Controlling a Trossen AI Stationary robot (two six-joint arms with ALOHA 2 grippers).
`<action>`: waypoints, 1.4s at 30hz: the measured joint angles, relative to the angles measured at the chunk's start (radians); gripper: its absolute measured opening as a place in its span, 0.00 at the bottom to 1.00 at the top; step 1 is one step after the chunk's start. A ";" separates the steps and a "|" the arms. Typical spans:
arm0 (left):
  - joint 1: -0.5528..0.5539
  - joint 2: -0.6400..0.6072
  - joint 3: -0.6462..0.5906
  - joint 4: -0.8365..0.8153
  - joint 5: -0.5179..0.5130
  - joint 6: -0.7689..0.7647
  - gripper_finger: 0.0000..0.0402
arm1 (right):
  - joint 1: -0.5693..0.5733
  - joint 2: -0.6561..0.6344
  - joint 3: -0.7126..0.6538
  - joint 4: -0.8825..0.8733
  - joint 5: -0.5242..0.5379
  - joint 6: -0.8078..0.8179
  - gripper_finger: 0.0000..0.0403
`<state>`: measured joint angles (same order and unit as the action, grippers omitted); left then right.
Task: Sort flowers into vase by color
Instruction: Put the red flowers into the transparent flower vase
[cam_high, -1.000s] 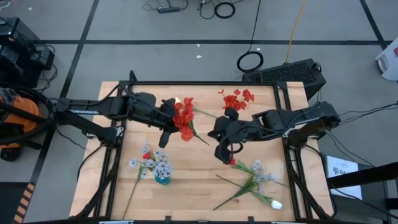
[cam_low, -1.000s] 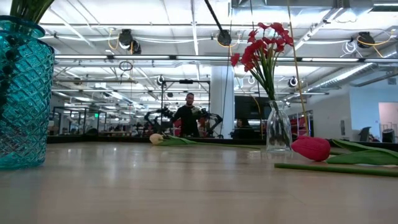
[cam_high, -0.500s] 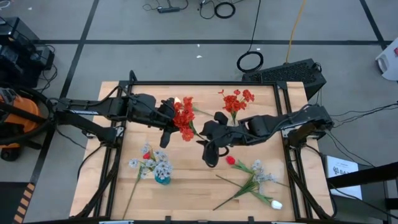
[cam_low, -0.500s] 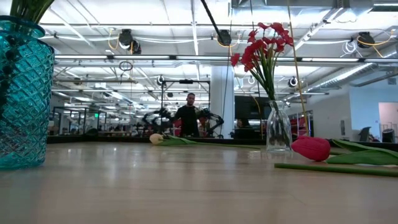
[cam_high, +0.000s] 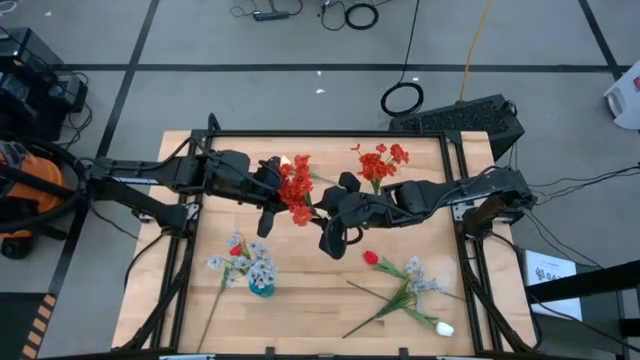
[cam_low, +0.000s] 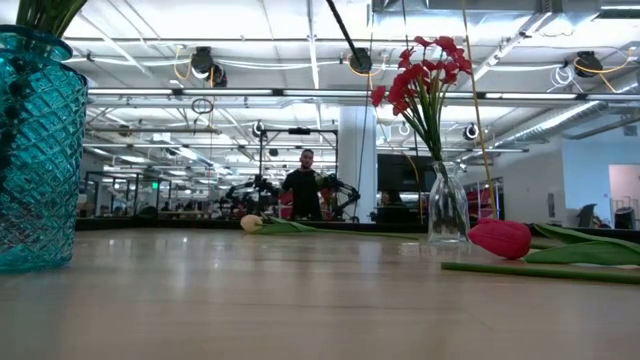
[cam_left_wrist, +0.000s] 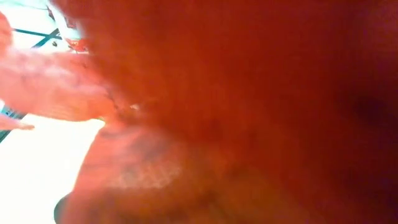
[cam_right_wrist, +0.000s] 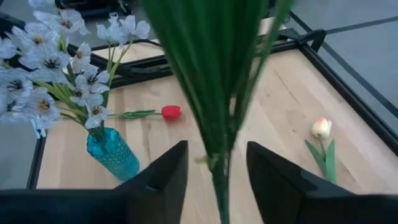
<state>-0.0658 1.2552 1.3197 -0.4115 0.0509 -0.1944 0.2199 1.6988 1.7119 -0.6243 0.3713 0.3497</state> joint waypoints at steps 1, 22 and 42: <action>0.000 0.000 0.000 0.008 0.000 0.000 0.03 | 0.000 0.004 0.000 0.002 -0.002 -0.010 0.33; 0.000 0.000 0.000 0.008 0.002 -0.011 0.20 | -0.015 0.013 0.000 0.019 -0.002 0.028 0.02; 0.004 -0.018 0.000 0.008 -0.003 0.096 0.35 | 0.089 -0.181 0.000 -0.449 0.364 0.390 0.01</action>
<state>-0.0621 1.2372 1.3193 -0.4030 0.0474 -0.0983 0.3093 1.5181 1.7117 -1.0730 0.7356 0.7394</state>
